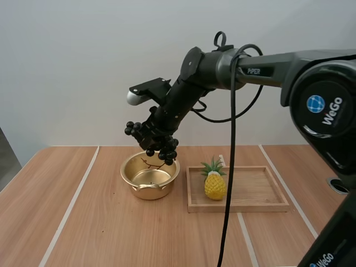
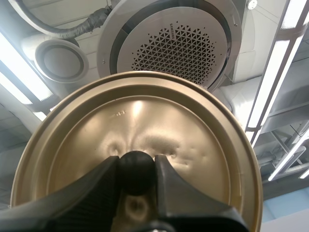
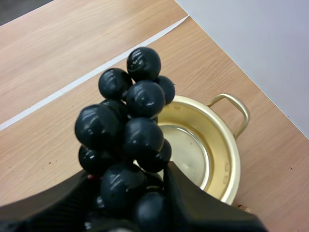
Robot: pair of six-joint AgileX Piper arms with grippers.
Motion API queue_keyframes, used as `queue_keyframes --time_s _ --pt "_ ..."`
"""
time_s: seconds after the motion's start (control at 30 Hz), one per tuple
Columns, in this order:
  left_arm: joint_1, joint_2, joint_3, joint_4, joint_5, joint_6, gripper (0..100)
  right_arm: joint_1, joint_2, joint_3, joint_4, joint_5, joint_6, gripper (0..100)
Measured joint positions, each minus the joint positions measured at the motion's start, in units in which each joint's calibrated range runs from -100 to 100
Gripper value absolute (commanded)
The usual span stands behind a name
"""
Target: Open the pot, put the grape inside, and close it
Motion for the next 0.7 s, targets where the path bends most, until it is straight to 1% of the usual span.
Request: queue_keyframes --time_s 0.07,0.17,0.3,0.47,0.6,0.7 --pt "0.00 0.00 0.00 0.00 0.00 0.00 0 1.18 1.33 0.00 -1.26 -2.27 0.00 0" --pt "0.00 0.00 0.00 0.00 0.00 0.00 0 3.14 3.19 0.00 -6.06 -5.95 0.88 0" --pt "0.00 0.00 0.00 0.00 0.18 0.00 0 5.42 5.87 0.00 -14.35 -10.70 5.05 0" --pt "0.00 0.00 0.00 0.00 0.18 0.00 0 6.53 8.84 0.00 -22.72 -14.47 9.89 0" --pt "0.00 0.00 0.00 0.00 0.55 0.00 0 6.67 10.83 0.00 -26.41 -17.70 11.24 0" --pt "0.00 0.00 0.00 0.00 1.42 0.00 0 6.67 11.85 0.00 -27.10 -20.13 11.56 0"
